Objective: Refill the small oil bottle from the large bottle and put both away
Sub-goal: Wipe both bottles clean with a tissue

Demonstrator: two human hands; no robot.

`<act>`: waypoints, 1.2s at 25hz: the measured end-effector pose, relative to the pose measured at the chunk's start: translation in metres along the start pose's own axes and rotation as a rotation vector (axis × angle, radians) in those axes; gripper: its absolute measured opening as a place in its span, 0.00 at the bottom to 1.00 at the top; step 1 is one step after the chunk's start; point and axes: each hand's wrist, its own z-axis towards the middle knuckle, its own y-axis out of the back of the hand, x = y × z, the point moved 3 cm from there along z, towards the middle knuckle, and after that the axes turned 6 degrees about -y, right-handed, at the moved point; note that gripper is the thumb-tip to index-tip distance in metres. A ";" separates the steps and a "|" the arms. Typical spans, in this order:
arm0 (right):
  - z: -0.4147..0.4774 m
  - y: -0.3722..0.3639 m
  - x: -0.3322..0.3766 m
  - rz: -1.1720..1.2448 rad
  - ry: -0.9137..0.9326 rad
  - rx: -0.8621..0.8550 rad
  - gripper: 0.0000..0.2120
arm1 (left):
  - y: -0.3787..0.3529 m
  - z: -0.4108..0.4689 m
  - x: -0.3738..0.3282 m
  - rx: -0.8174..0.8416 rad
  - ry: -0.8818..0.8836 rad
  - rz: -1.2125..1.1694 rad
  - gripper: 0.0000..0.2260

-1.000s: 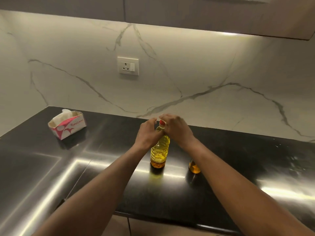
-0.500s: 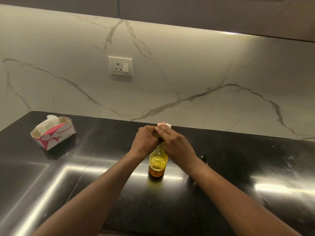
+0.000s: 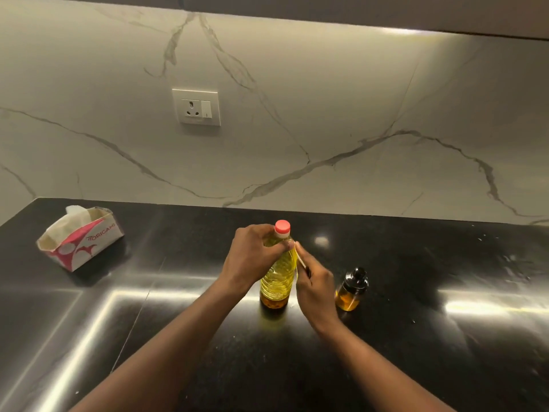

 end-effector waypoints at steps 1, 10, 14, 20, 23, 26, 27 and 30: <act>0.000 0.004 -0.002 0.019 -0.054 0.016 0.19 | -0.001 -0.001 -0.001 -0.013 -0.004 0.008 0.15; 0.010 0.011 -0.005 0.199 -0.056 0.091 0.14 | -0.010 -0.006 -0.011 -0.023 0.027 0.017 0.11; 0.036 0.014 0.002 0.178 -0.192 0.139 0.14 | -0.019 -0.006 -0.010 -0.011 0.088 0.040 0.07; -0.017 0.011 -0.008 0.222 -0.033 0.135 0.18 | -0.031 -0.015 -0.010 -0.111 0.082 0.073 0.09; 0.000 0.014 -0.023 0.208 -0.147 0.125 0.16 | -0.034 -0.012 -0.010 -0.162 0.089 0.084 0.12; 0.025 0.019 -0.014 0.208 -0.166 0.093 0.16 | -0.036 -0.007 -0.013 -0.200 0.106 0.096 0.14; 0.022 0.017 -0.012 0.181 -0.120 0.114 0.17 | -0.037 -0.007 -0.014 -0.220 0.109 0.109 0.13; -0.018 0.008 -0.026 0.071 -0.004 0.208 0.23 | -0.035 -0.008 -0.015 -0.278 0.093 0.144 0.12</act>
